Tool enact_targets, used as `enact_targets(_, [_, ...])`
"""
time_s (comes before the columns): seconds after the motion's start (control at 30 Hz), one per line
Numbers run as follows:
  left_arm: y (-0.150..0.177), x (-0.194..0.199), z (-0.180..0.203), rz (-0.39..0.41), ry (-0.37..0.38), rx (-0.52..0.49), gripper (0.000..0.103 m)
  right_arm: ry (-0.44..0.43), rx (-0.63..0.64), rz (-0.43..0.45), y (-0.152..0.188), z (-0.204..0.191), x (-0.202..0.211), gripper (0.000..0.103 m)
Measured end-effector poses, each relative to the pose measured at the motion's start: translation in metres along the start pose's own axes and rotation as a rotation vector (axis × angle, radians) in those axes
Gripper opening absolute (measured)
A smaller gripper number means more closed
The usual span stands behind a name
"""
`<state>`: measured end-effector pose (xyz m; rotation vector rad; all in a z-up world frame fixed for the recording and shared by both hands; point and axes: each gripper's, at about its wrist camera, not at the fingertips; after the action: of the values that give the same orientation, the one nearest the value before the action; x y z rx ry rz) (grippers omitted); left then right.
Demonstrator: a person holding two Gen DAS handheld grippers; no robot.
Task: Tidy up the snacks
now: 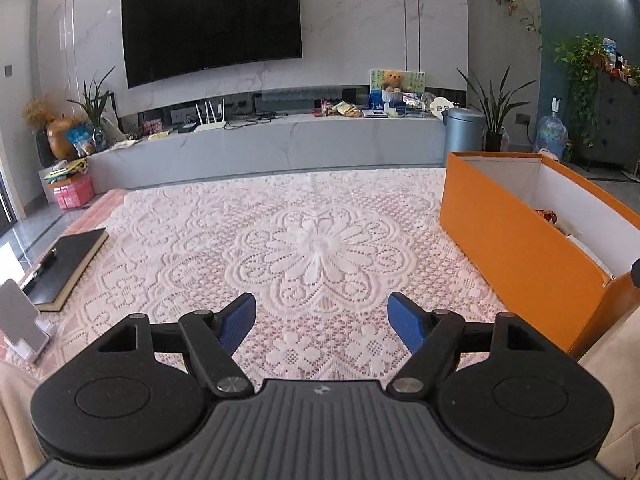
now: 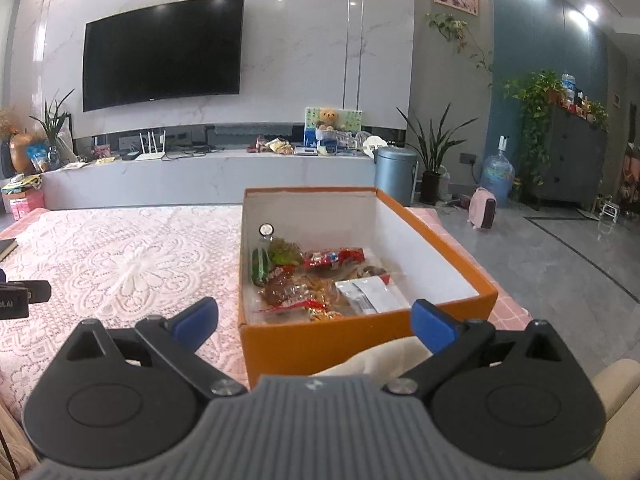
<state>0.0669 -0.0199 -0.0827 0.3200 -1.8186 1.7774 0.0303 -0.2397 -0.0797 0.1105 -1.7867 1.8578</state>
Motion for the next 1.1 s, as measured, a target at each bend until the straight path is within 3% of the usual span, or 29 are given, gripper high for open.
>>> enact_targets(1.1, [0.004,-0.001,-0.003,-0.020,-0.009,-0.016,0.087,0.030,0.053,0.010,0.003,-0.014,0.001,0.100])
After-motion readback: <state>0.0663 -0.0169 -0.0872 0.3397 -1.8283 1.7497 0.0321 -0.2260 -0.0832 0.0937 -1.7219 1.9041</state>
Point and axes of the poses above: each gripper's, at about its wrist camera, not at the fingertips, and x roughly against the way its jaws point, z to its right, y to its underside, and after that the axes turned 11 degrees about y, right-handed
